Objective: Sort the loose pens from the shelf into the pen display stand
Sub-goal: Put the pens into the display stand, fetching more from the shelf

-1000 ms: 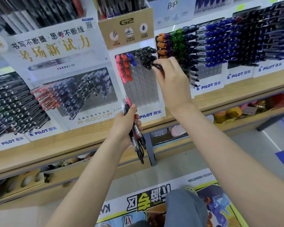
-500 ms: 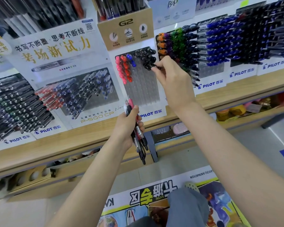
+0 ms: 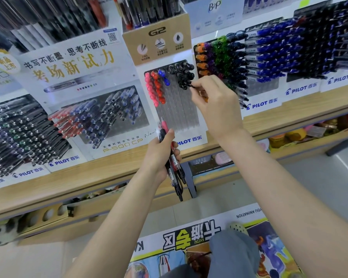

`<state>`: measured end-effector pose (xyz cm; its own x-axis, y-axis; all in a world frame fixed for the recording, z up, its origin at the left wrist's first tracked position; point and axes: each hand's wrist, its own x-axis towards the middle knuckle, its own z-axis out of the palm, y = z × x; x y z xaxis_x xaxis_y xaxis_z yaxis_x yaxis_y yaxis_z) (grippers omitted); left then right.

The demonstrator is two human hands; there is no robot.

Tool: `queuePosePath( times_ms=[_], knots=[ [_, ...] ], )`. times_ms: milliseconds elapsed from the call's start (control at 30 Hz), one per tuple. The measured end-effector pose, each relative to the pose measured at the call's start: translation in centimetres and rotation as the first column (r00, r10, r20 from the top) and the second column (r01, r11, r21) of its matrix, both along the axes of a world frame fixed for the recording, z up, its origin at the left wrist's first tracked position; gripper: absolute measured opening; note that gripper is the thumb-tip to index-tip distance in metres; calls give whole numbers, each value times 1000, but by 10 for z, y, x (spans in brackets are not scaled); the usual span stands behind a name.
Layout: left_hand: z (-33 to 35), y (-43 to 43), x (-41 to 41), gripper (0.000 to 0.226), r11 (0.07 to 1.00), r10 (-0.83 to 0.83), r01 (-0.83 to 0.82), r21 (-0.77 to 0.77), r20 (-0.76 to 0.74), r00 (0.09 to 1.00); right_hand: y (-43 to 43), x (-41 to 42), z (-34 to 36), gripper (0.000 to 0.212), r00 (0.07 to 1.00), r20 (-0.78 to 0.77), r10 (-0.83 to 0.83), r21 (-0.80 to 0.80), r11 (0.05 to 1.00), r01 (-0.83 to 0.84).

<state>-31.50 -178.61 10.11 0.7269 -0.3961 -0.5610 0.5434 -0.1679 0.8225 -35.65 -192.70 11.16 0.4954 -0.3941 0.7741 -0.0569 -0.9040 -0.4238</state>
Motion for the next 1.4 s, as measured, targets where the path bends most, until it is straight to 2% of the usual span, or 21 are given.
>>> queuePosePath(
  times_ms=[300, 433, 533, 600, 667, 733, 767, 833, 867, 933, 967, 1067, 1133, 1200, 1300, 1400],
  knots=[
    [6, -5, 7, 19, 1000, 0, 0, -3, -10, 1000, -4, 9, -8, 15, 998, 64, -1, 2, 1000, 1],
    [7, -4, 8, 20, 1000, -3, 2, -10, -12, 1000, -2, 9, -9, 14, 999, 42, -9, 33, 999, 7],
    [8, -3, 6, 20, 1000, 1, -2, -25, -18, 1000, 1, 5, -4, 15, 1000, -17, -9, 119, 993, 11],
    [8, -1, 4, 22, 998, 30, -32, -55, -44, 999, 8, -2, -1, 23, 999, -49, 18, 254, 967, -4],
    [8, 1, 3, 23, 989, 79, -91, -117, -98, 992, 20, -12, -1, 26, 996, -73, 45, 379, 925, -14],
    [9, 3, 2, 24, 975, 125, -150, -163, -155, 980, 33, -25, -5, 22, 976, -187, 111, 472, 882, -10],
    [9, 4, 1, 24, 970, 141, -169, -175, -162, 977, 38, -30, -6, 24, 933, -294, 206, 551, 835, -11],
    [6, 6, 0, 23, 957, 179, -203, -205, -133, 975, 47, -36, -6, 39, 750, -449, 486, 736, 677, 3],
    [6, 7, -1, 22, 953, 191, -212, -215, -112, 975, 50, -39, -6, 43, 665, -449, 597, 805, 594, 11],
    [5, 9, -4, 21, 951, 192, -211, -227, -101, 976, 54, -43, -6, 33, 607, -372, 702, 882, 471, -5],
    [5, 10, -6, 21, 952, 187, -206, -224, -103, 977, 56, -45, -5, 27, 606, -358, 711, 887, 462, -19],
    [4, 14, -11, 22, 966, 180, -192, -175, -84, 980, 61, -50, -6, 27, 601, -421, 680, 847, 531, -7],
    [4, 16, -14, 31, 975, 169, -176, -132, -65, 983, 65, -53, -5, 23, 630, -445, 637, 829, 559, 21],
    [5, 19, -18, 35, 988, 127, -129, -80, -27, 992, 71, -55, -5, 20, 687, -427, 588, 833, 551, 46],
    [7, 24, -18, 28, 995, 86, -83, -62, 46, 995, 74, -56, -3, 13, 774, -382, 506, 848, 525, 74],
    [12, 29, -17, 24, 993, 90, -83, -84, 77, 993, 73, -57, 2, 13, 898, -196, 393, 888, 460, -8]
  ],
)
